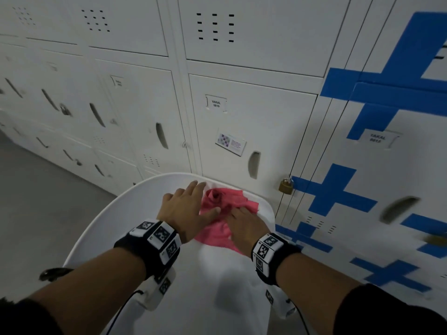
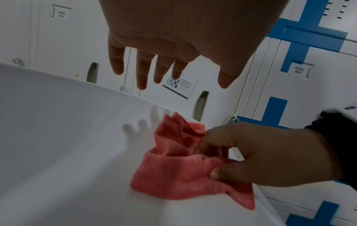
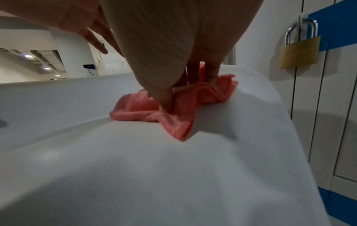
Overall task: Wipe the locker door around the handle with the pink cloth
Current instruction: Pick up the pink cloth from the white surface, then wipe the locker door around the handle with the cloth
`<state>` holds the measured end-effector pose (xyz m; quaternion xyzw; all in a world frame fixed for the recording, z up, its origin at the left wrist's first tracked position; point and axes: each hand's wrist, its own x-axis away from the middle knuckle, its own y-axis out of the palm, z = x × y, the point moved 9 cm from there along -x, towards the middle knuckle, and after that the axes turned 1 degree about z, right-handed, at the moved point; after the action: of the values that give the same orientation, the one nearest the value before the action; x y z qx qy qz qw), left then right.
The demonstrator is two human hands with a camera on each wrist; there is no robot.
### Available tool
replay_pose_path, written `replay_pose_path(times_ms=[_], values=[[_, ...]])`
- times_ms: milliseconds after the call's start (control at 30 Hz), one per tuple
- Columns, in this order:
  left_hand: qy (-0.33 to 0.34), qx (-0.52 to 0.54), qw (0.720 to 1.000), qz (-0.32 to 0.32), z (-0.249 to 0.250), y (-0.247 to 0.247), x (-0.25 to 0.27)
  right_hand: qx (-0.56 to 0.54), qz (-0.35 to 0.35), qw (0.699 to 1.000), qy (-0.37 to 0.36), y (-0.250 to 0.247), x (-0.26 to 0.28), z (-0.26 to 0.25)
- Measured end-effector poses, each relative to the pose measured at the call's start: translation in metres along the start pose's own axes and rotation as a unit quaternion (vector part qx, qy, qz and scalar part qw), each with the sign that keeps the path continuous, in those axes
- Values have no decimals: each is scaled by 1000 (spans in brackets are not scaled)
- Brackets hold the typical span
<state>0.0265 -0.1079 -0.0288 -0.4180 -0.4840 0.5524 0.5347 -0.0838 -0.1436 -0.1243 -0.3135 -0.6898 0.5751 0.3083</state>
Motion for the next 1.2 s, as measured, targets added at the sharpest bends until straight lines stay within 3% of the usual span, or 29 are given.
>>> replay_pose_path(times_ms=[133,267,333,567,767,833,1067,1133,1200], values=[[12,-8,1000,4,0,-8,-7,-31,-3,999,7,-6,-2,-2],[36,-12,999,15,8,-29,-14,-148,-18,987,64,-24,2,12],[58,-9,998,35,17,-47,-17,-244,-14,965,96,-49,13,19],[144,35,981,127,80,-124,-25,-378,135,900,167,-158,69,59],[229,72,953,184,166,-191,-17,-482,225,805,263,-230,137,119],[250,77,945,197,192,-208,-12,-530,256,759,280,-252,160,135],[315,85,917,231,276,-254,-2,-657,311,643,243,-328,233,172],[331,88,908,240,299,-266,1,-670,322,633,216,-357,253,179],[341,92,901,252,319,-278,3,-653,328,654,196,-386,271,181]])
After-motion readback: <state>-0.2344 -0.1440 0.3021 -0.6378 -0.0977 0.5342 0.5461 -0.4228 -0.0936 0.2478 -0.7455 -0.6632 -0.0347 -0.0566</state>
